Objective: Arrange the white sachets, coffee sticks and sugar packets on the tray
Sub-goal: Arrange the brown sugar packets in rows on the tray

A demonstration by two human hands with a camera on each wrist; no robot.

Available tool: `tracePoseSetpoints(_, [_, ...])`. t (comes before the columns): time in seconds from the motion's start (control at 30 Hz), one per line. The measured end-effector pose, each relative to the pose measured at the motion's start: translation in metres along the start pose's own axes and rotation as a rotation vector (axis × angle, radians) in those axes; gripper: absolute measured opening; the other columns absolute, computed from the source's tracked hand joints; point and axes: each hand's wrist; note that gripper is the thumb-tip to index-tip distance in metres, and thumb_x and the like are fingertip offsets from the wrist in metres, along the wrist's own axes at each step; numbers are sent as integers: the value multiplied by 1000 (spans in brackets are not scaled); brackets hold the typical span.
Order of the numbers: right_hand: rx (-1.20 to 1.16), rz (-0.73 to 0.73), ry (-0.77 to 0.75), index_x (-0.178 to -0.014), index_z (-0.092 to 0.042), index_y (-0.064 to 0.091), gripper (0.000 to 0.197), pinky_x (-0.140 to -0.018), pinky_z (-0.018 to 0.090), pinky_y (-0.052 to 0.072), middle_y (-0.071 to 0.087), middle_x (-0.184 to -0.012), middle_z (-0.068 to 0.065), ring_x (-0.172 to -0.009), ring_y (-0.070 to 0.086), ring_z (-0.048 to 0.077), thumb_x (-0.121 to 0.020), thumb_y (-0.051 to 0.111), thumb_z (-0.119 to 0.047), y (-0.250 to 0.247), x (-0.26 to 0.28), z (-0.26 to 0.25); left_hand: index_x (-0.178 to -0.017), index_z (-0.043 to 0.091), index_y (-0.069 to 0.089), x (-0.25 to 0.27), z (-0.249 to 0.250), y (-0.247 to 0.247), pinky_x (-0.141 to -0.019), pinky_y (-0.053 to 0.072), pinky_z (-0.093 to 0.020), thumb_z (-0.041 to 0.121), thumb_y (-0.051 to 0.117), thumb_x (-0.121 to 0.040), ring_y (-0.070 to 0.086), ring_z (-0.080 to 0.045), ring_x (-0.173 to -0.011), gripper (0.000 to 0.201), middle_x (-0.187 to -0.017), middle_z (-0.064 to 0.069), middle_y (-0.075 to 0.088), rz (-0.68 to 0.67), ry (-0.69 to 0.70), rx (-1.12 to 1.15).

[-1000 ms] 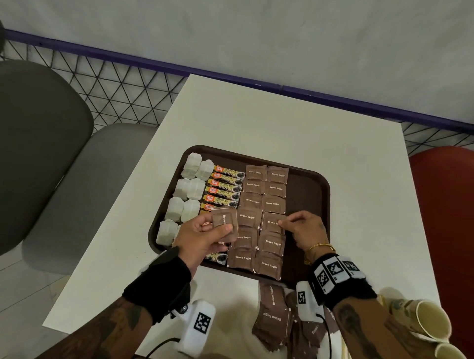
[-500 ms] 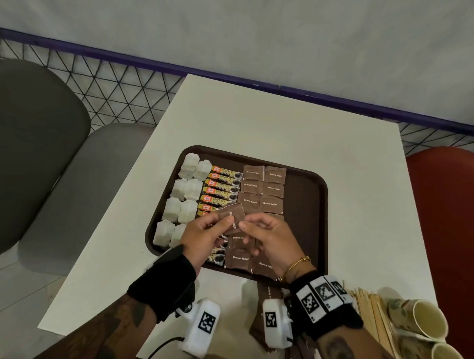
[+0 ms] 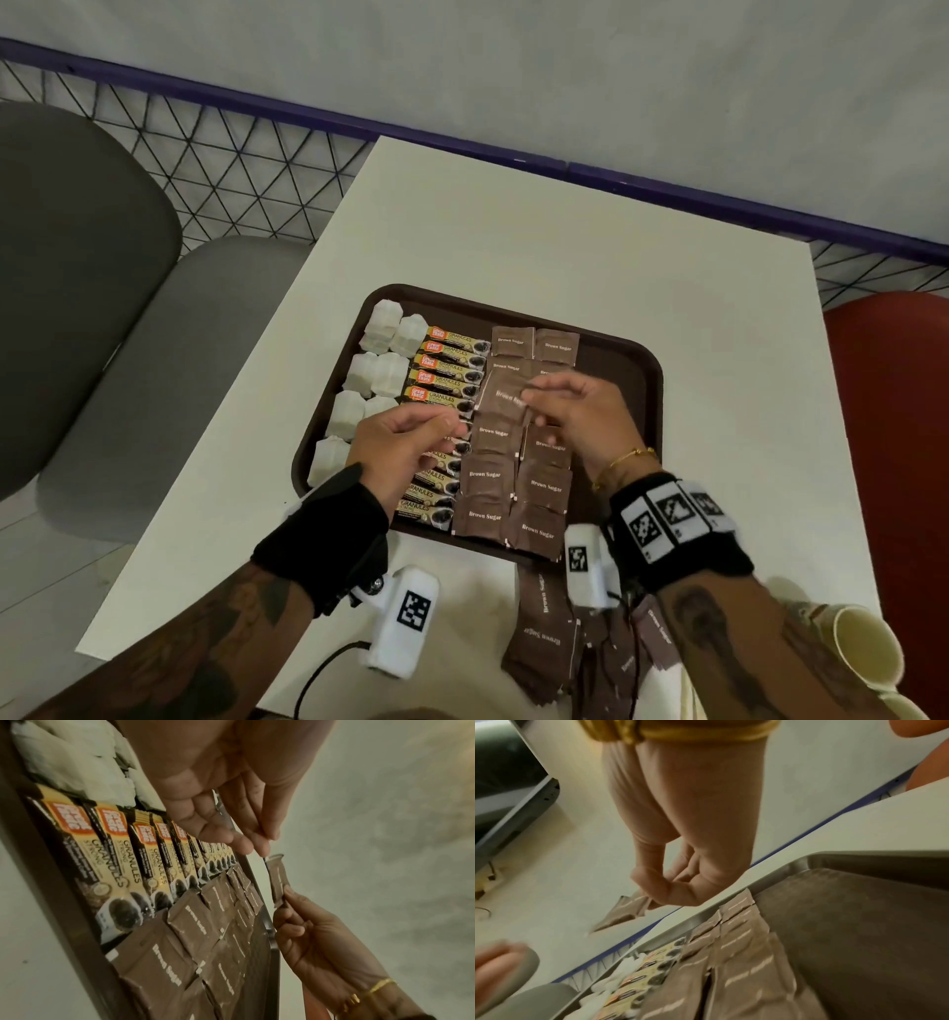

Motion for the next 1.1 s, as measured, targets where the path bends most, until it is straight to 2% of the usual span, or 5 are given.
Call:
tracePoseSetpoints(0.37, [520, 121, -81, -81, -21, 75, 2, -76, 19, 46, 72, -87, -4, -86, 64, 10, -81, 77, -20, 9, -57, 16, -95, 16, 75, 5, -16, -34, -69, 49, -29, 25, 69, -87, 68, -16, -77, 13, -85, -4, 77, 123, -103, 35])
tracePoseSetpoints(0.53, [645, 189, -146, -79, -28, 69, 9, -83, 32, 56, 70, -93, -1, -89, 65, 16, -78, 78, -26, 18, -56, 24, -89, 18, 75, 14, -21, -39, -68, 49, -29, 22, 68, -89, 65, -18, -76, 8, -83, -6, 76, 125, -105, 30])
tracePoseSetpoints(0.83, [668, 21, -218, -82, -26, 69, 6, -63, 7, 42, 65, -78, -16, -72, 59, -4, -84, 73, -30, -24, 56, 30, -88, 15, 76, 38, -29, -13, -69, 56, -30, 15, 71, -86, 73, -21, -79, 5, -85, -8, 77, -247, -167, -240])
tracePoseSetpoints(1.0, [779, 34, -31, -73, -35, 65, 22, -65, 24, 54, 68, -73, -16, -71, 63, 0, -72, 67, -56, -51, 132, 87, -95, 6, 74, 46, -48, 8, -63, 56, -25, 23, 76, -82, 73, -21, -80, 21, -87, -8, 77, -476, -326, -454])
tracePoseSetpoints(1.1, [806, 193, -52, -77, -32, 64, 11, -72, 27, 55, 64, -82, -12, -77, 61, 6, -77, 73, -38, -63, 162, 108, -95, 10, 73, 46, -53, 20, -60, 54, -26, 35, 77, -80, 74, -17, -74, 30, -82, -2, 77, -505, -354, -593])
Point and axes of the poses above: each hand's wrist, its own x-axis away from the middle knuckle, its own y-axis out of the palm, z = x × y
